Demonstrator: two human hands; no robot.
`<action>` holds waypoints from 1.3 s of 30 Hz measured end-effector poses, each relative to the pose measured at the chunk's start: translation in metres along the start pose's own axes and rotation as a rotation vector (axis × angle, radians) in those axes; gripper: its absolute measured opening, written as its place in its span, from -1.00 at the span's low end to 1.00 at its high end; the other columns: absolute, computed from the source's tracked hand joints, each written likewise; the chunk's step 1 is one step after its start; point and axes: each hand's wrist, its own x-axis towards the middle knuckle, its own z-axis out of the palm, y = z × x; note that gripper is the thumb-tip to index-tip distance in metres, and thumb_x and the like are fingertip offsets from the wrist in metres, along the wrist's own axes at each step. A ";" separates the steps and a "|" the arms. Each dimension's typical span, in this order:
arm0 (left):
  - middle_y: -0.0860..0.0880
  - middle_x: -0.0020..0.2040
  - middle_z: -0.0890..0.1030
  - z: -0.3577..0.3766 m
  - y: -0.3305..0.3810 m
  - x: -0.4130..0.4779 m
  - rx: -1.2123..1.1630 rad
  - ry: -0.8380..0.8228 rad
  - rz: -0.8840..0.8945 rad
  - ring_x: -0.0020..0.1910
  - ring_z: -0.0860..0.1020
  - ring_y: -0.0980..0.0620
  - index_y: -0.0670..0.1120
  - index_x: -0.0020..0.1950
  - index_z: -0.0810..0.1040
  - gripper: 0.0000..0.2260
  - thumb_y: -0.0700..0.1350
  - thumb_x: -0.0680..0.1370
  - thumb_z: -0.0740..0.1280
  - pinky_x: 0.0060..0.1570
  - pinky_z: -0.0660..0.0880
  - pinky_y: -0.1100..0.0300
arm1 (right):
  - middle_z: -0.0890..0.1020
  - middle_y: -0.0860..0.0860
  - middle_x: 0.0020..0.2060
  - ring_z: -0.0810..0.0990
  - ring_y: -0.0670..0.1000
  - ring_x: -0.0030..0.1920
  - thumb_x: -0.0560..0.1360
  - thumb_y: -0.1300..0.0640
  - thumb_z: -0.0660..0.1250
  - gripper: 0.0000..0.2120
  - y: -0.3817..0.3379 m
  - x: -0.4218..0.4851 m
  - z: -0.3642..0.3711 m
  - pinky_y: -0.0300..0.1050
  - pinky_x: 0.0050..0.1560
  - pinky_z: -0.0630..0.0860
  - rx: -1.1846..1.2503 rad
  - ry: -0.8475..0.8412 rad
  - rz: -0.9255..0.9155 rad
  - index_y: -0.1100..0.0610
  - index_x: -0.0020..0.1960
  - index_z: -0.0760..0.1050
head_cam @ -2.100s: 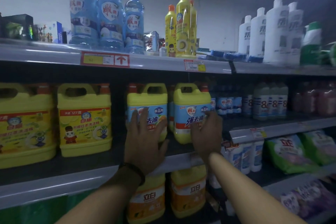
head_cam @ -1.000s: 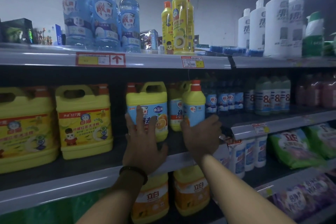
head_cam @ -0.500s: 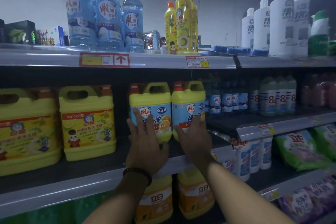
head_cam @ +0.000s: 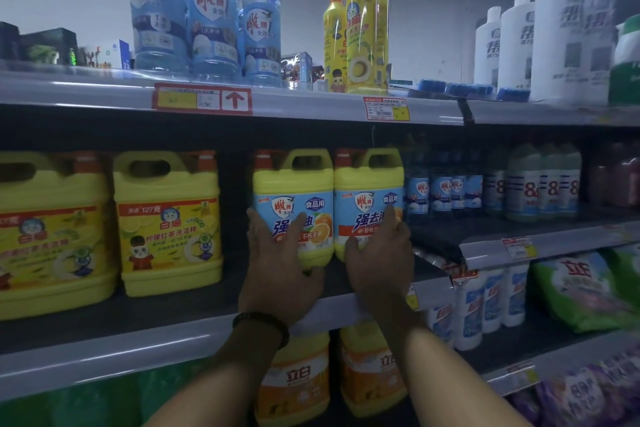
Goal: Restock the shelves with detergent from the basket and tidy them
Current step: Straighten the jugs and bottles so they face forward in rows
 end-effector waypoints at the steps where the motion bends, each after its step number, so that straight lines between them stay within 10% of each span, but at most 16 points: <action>1: -0.18 0.68 -0.34 0.000 0.000 0.000 0.004 -0.010 0.001 0.69 -0.05 -0.35 0.21 0.68 0.07 -0.15 0.20 0.47 0.40 0.56 0.30 -0.29 | 0.35 0.27 0.51 0.48 0.32 0.40 0.54 -0.11 0.36 -0.12 0.001 0.001 0.002 0.25 0.30 0.56 -0.001 -0.011 0.005 0.10 0.68 -0.02; 14: -0.20 0.67 -0.38 -0.001 0.009 -0.001 0.077 -0.034 -0.002 0.68 -0.19 -0.37 0.22 0.67 0.02 -0.20 0.15 0.53 0.38 0.56 0.28 -0.31 | 0.20 0.25 0.63 0.34 0.32 0.54 0.59 -0.09 0.32 -0.13 0.001 0.002 0.002 0.28 0.39 0.50 -0.034 -0.071 0.040 0.10 0.71 -0.10; 24: -0.12 0.37 0.53 -0.092 -0.039 -0.031 0.302 0.089 0.302 0.37 0.47 -0.15 -0.08 0.33 0.58 -0.59 0.06 0.53 0.36 0.32 0.49 -0.06 | 0.56 0.10 0.05 0.53 0.14 0.10 0.50 0.10 0.35 -0.74 -0.040 -0.042 -0.005 0.11 0.11 0.52 0.163 0.140 -0.315 0.14 0.16 0.51; 32: -0.14 0.34 0.53 -0.175 -0.124 -0.049 0.470 0.141 0.232 0.32 0.47 -0.22 -0.08 0.31 0.60 -0.60 0.05 0.53 0.32 0.30 0.46 -0.12 | 0.53 -0.03 0.05 0.55 0.00 0.04 0.54 0.07 0.39 -0.76 -0.158 -0.117 0.031 0.06 -0.01 0.60 0.487 -0.124 -0.378 0.03 0.18 0.45; 39: -0.17 0.41 0.43 -0.172 -0.150 -0.058 0.266 0.210 0.145 0.39 0.42 -0.21 -0.13 0.40 0.54 -0.54 -0.02 0.52 0.39 0.37 0.46 -0.12 | 0.52 0.05 0.23 0.53 0.07 0.22 0.57 -0.07 0.35 -0.56 -0.195 -0.138 0.051 -0.01 0.14 0.58 0.258 -0.079 -0.258 0.07 0.36 0.35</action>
